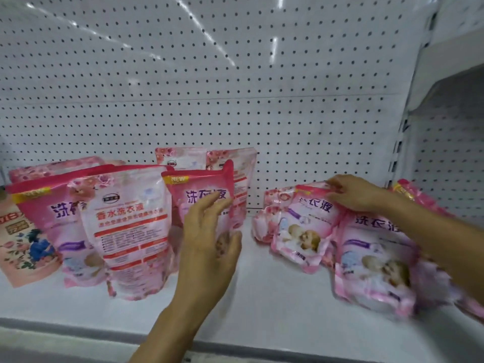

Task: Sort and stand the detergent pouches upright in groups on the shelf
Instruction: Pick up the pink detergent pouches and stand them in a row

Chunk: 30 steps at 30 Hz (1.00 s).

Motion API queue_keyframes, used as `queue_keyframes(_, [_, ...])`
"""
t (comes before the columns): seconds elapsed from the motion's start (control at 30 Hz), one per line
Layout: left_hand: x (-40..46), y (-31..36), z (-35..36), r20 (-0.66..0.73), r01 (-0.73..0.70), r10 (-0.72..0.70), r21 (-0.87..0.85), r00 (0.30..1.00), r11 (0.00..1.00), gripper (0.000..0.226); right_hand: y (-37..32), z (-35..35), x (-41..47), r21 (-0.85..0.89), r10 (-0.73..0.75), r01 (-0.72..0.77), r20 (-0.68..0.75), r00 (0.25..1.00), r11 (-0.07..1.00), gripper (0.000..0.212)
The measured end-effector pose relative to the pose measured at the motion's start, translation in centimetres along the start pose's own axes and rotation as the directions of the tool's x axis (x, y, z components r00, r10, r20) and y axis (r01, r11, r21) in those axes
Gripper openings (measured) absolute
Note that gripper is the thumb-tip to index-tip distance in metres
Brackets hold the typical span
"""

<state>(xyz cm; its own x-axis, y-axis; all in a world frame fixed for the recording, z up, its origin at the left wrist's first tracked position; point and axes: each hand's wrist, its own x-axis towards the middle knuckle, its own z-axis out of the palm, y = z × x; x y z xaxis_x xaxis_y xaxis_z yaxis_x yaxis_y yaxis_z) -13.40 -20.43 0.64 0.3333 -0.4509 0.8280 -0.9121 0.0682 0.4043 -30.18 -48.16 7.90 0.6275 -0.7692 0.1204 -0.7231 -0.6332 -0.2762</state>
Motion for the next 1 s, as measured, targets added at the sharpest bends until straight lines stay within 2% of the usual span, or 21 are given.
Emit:
queue_keyframes(0.07, [-0.2,-0.4,1.7,0.046,0.010,-0.011,0.015,0.999,1.000,0.061,1.1,0.6,1.0,-0.012,0.002,-0.002,0.025,1.000,1.000,0.044])
queue_keyframes(0.13, [-0.4,-0.6,2.9,0.071,0.056,-0.058,0.028,0.996,0.998,0.062,1.7,0.8,2.2,0.023,0.022,-0.021,-0.010,1.000,0.999,0.037])
queue_keyframes(0.3, [-0.4,-1.1,3.3,0.074,0.215,-0.214,-0.012,0.974,0.977,0.059,1.6,0.3,3.5,0.303,0.077,-0.079,0.016,0.997,0.950,0.015])
queue_keyframes(0.4, [0.0,-1.2,2.8,0.081,0.257,-0.252,-0.049,0.964,0.965,0.057,-0.1,-0.7,2.5,0.406,-0.087,0.111,-0.076,0.993,0.907,0.013])
queue_keyframes(0.5, [0.6,-0.1,2.2,0.123,0.350,-0.340,-0.074,0.932,0.934,0.060,-2.6,-2.5,0.4,0.467,-0.306,0.358,-0.186,0.934,0.809,0.008])
queue_keyframes(0.6, [1.9,1.0,2.1,0.159,0.443,-0.414,-0.258,0.896,0.859,0.066,-5.4,-4.0,-1.8,0.511,-0.495,0.518,-0.194,0.847,0.686,0.007])
queue_keyframes(0.67, [2.8,1.8,2.3,0.225,0.486,-0.431,-0.389,0.874,0.782,0.069,-7.4,-4.4,-2.6,0.497,-0.590,0.581,-0.161,0.792,0.644,0.008])
queue_keyframes(0.73, [3.5,2.5,2.8,0.243,0.496,-0.435,-0.493,0.867,0.714,0.054,-9.2,-4.1,-3.3,0.494,-0.660,0.621,-0.120,0.741,0.608,0.010])
queue_keyframes(0.83, [3.9,3.6,2.9,0.082,0.430,-0.464,-0.544,0.882,0.721,0.011,-10.9,-3.3,-3.8,0.519,-0.686,0.639,-0.132,0.716,0.567,0.010])
queue_keyframes(0.87, [3.8,3.6,2.7,0.014,0.402,-0.469,-0.538,0.883,0.741,0.005,-11.1,-3.2,-3.9,0.531,-0.674,0.639,-0.162,0.721,0.557,0.009])
queue_keyframes(0.93, [3.5,2.8,1.9,-0.083,0.383,-0.495,-0.527,0.865,0.758,0.009,-11.0,-3.2,-3.9,0.550,-0.614,0.618,-0.223,0.757,0.562,0.011])
queue_keyframes(1.0, [3.1,1.5,0.9,-0.159,0.405,-0.560,-0.537,0.813,0.740,0.011,-9.9,-3.4,-3.4,0.560,-0.545,0.563,-0.222,0.809,0.608,0.015])
